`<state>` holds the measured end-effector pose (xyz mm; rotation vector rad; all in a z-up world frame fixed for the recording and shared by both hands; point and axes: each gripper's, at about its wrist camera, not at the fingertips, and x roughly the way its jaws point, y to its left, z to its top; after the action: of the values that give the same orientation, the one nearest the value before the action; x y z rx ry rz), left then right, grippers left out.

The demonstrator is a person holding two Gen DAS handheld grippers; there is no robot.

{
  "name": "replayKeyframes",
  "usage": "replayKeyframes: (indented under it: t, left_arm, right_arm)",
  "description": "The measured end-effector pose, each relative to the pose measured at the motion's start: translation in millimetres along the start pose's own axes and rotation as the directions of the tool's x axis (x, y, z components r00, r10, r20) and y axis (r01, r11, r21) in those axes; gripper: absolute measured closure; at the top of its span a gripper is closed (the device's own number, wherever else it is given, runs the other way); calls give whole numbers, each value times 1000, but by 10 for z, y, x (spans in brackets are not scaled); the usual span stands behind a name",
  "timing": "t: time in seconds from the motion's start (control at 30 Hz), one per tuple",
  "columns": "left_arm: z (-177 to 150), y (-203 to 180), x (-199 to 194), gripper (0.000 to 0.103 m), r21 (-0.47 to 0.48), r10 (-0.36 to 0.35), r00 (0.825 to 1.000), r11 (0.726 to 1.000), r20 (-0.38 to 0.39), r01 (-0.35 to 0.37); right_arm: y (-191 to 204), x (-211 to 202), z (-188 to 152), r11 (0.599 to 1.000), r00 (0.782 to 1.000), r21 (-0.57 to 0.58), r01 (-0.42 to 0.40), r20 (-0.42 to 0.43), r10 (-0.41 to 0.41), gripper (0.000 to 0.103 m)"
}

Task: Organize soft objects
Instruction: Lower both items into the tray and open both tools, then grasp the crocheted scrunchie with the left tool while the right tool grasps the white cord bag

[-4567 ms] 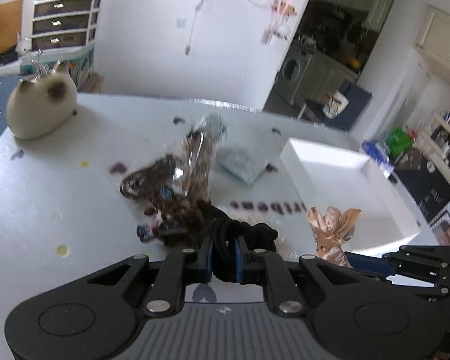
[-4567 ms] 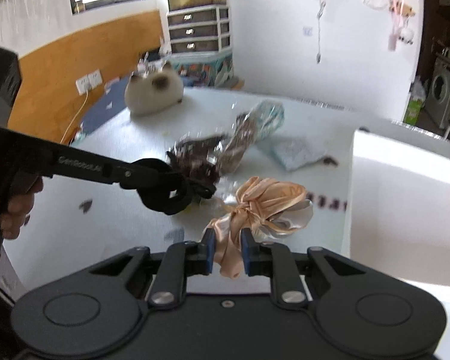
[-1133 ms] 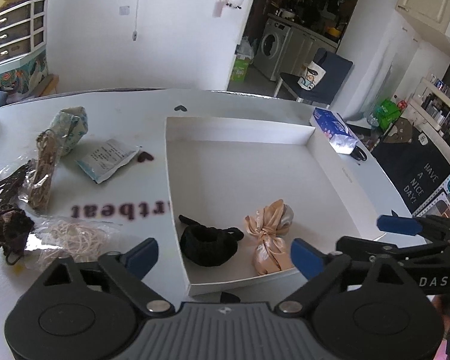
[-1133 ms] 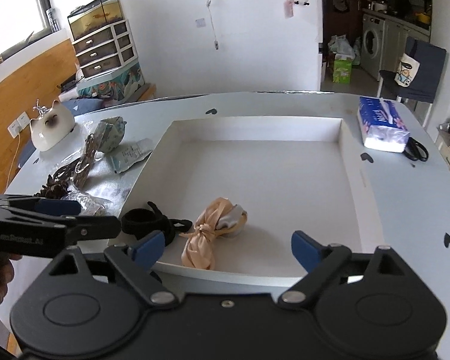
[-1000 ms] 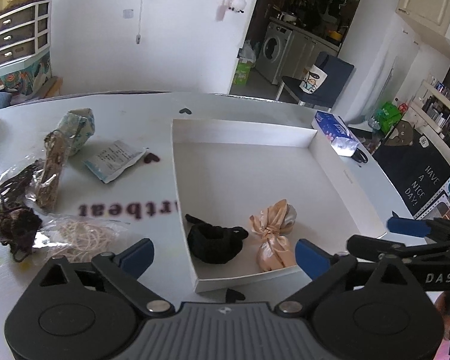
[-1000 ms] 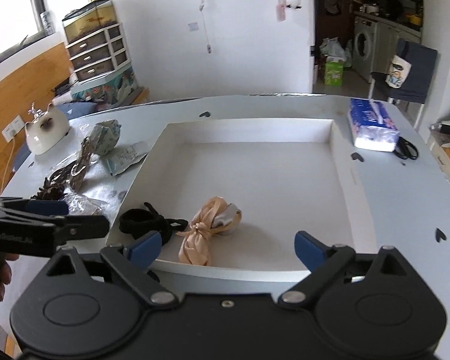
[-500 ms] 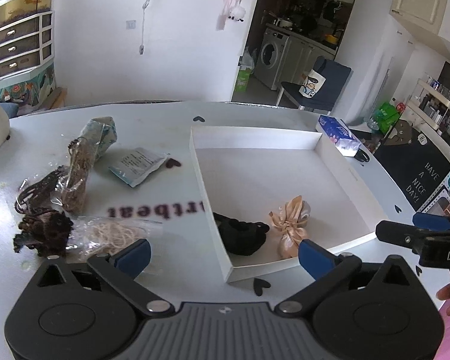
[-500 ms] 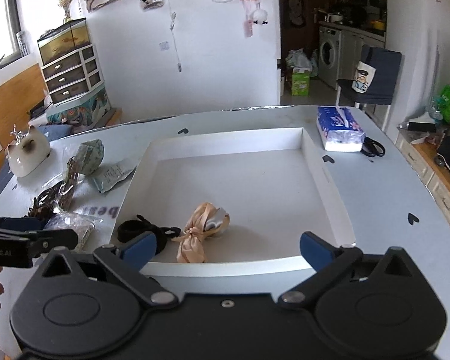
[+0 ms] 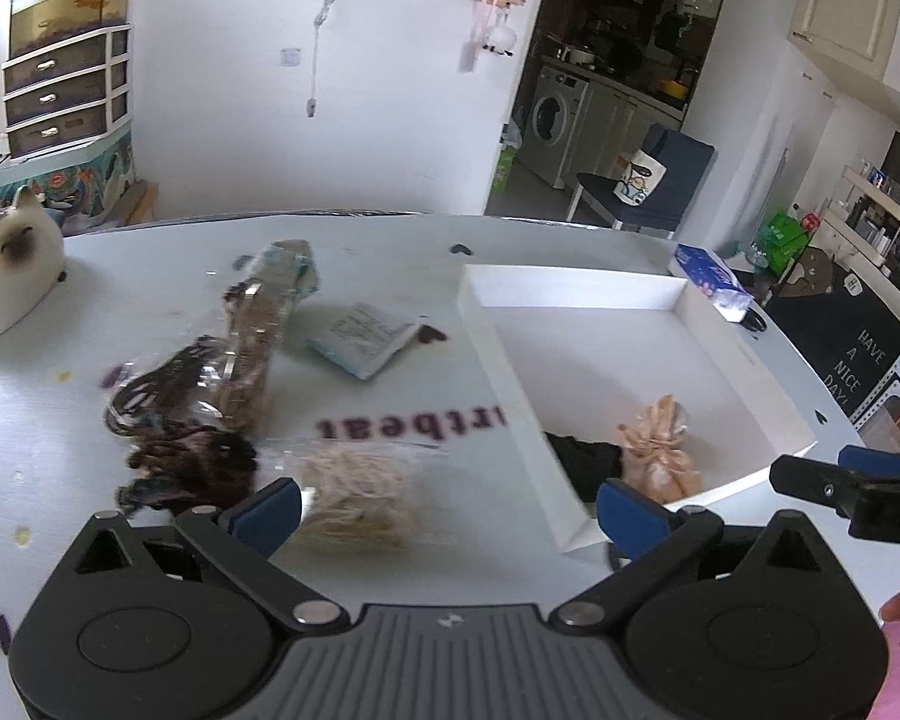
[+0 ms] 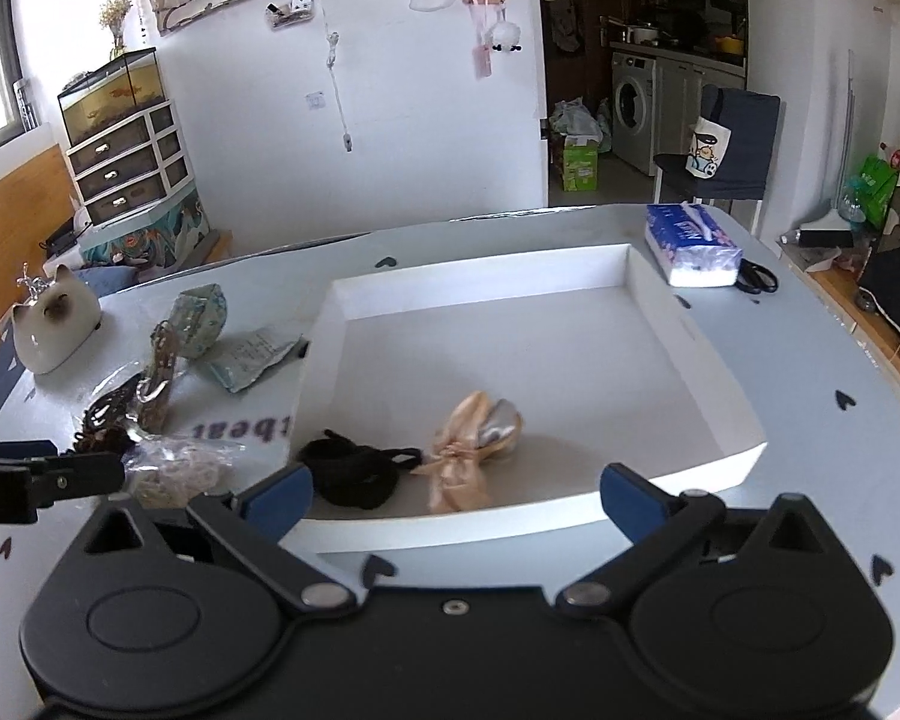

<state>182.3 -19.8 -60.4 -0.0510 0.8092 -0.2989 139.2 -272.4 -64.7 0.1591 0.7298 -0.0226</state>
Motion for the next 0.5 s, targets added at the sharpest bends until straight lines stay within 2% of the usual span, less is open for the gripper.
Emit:
replayKeyframes:
  t: [0.5]
  left_arm:
    - [84, 854, -58, 0, -74, 49, 998, 996, 33, -46]
  right_arm:
    - [813, 296, 38, 997, 998, -45, -69, -5, 68, 0]
